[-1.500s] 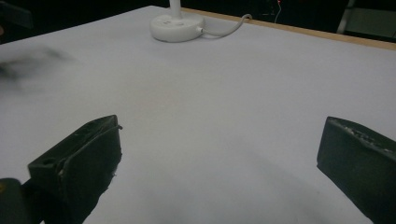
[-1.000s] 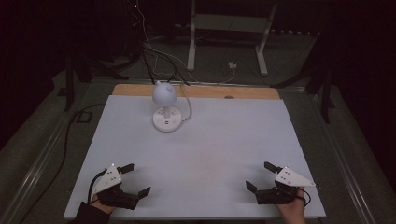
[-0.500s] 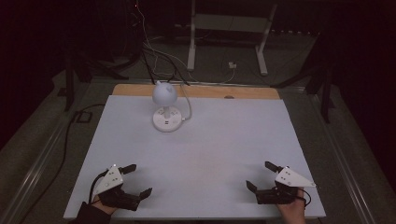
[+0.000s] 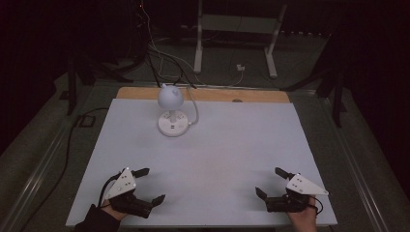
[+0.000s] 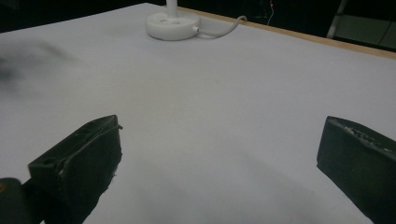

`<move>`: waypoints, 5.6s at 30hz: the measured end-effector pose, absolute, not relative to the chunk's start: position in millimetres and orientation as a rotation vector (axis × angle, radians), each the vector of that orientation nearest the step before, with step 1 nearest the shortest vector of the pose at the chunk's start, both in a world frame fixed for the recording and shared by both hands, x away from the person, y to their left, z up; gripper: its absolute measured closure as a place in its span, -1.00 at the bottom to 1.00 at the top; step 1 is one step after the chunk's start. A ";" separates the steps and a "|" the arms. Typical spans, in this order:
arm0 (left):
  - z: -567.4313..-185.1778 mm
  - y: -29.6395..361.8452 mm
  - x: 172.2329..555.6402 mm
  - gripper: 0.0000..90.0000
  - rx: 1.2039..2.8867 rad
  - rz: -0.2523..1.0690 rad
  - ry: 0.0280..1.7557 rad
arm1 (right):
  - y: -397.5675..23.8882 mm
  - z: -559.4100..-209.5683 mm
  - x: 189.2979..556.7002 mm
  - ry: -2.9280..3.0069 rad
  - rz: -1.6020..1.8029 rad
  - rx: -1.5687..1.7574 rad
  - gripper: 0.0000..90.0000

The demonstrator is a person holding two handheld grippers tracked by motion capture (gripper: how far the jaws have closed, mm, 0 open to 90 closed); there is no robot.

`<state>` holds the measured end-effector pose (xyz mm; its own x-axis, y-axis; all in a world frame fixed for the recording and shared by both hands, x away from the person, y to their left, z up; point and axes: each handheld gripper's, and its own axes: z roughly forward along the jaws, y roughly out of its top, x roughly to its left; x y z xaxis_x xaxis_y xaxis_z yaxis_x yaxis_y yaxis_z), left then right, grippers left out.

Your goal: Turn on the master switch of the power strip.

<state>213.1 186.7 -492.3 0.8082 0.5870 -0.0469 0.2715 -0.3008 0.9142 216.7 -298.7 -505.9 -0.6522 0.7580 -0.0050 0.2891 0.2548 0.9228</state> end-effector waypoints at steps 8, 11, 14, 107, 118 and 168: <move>-473.6 179.9 223.4 -1.00 1.892 0.370 0.635 | -298.4 -504.4 215.1 2.073 1.383 0.943 -1.00; -468.9 176.9 227.5 -1.00 1.902 0.375 0.633 | -298.6 -504.1 215.0 2.070 1.387 0.945 -1.00; -464.3 173.7 230.2 -1.00 1.905 0.381 0.635 | -299.1 -503.6 214.5 2.066 1.393 0.949 -1.00; -487.5 97.3 377.2 -0.88 1.905 0.556 0.986 | -301.0 -503.3 213.9 2.072 1.444 0.942 -1.00; -497.7 96.5 390.5 -0.66 1.893 0.576 1.048 | -301.8 -503.2 213.8 2.070 1.457 0.949 -1.00; -510.1 95.4 419.5 1.00 1.917 0.658 1.118 | -301.9 -503.5 214.1 2.076 1.481 0.950 -1.00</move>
<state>419.5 95.4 -510.1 0.4732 0.8801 0.0393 0.4616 -0.2858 0.8398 214.1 -301.9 -503.5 -0.6797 0.7316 0.0523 0.2876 0.2002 0.9366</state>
